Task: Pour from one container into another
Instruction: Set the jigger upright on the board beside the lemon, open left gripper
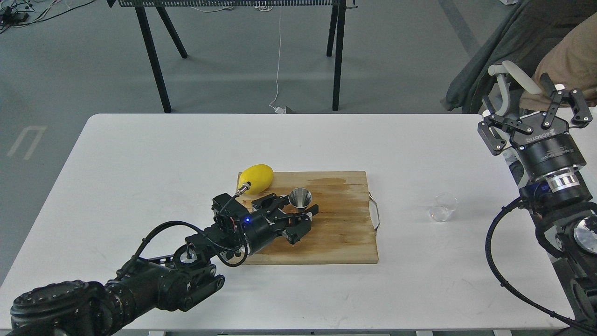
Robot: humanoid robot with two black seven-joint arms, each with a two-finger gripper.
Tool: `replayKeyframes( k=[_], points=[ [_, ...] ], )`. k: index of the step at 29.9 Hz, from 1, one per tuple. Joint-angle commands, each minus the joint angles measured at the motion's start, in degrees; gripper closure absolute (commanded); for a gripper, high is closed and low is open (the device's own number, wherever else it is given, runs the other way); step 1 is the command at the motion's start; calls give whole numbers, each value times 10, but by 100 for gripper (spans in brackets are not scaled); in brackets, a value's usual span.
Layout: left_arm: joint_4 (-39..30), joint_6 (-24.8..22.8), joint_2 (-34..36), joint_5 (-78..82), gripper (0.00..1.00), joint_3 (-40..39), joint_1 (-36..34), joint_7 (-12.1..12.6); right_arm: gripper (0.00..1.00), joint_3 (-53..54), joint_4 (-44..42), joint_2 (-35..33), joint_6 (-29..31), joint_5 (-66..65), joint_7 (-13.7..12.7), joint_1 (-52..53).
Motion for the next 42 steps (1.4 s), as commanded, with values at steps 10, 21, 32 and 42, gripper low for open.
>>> replayKeyframes(
  k=[10,21,32,42],
  points=[
    [-1,0,0,-1,1,0,5,0,1,2,0,0,0,0,0,-2],
    [-24,0,0,-2,1,-3,28,0,1,0,0,1,0,0,0,-3],
    [-25,0,0,-5,1,-10,33,0,1,-1,1,2,0,0,0,-3],
    [-25,0,15,-5,1,-11,33,0,1,-1,1,2,0,0,0,-3]
  ],
)
